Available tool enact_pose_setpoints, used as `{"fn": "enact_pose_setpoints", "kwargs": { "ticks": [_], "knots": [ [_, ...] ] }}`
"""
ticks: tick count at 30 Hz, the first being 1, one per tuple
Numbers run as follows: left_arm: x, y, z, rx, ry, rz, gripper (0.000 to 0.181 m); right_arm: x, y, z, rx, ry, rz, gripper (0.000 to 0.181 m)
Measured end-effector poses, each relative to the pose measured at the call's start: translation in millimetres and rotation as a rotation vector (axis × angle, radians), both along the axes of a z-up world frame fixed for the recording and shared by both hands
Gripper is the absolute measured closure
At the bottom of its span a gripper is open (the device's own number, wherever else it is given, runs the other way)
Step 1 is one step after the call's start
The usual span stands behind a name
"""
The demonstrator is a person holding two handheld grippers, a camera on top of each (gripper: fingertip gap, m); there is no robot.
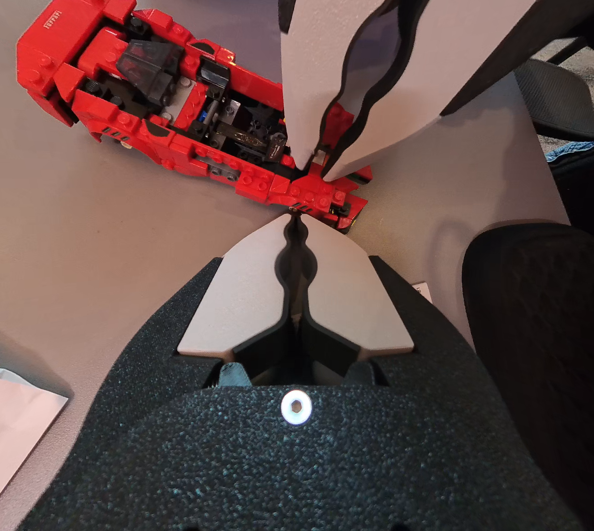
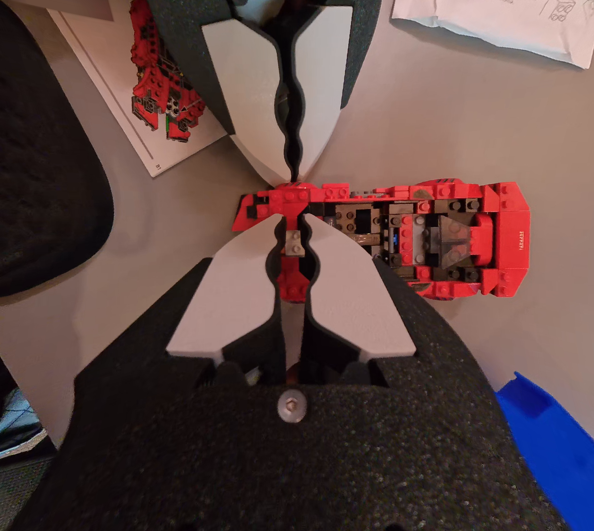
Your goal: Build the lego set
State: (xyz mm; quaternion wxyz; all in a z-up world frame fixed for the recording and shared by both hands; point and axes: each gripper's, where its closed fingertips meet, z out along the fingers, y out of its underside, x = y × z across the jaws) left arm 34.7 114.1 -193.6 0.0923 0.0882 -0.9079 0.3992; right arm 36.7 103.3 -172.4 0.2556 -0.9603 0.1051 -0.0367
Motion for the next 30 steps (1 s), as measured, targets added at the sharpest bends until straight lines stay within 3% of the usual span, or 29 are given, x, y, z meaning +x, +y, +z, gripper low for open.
{"fn": "enact_pose_setpoints", "kwargs": {
  "ticks": [2, 5, 8, 11, 30],
  "knots": [
    [-1, 0, 0, 0.000, 0.003, -0.007, 0.181, 2, -3, 4, 0.036, 0.033, -0.014, 0.166],
    [-1, 0, 0, 0.000, 0.001, -0.007, 0.181, 6, -9, 33, 0.184, 0.036, -0.066, 0.165],
    [-1, 0, 0, 0.000, 0.001, -0.007, 0.181, -2, -33, 19, 0.051, 0.044, -0.070, 0.164],
    [-1, 0, 0, 0.000, -0.005, -0.007, 0.181, -12, -35, 3, 0.004, 0.050, -0.044, 0.162],
    [-2, 0, 0, -0.001, 0.002, -0.008, 0.181, -6, -27, -1, -0.065, 0.006, -0.029, 0.166]
  ]
}}
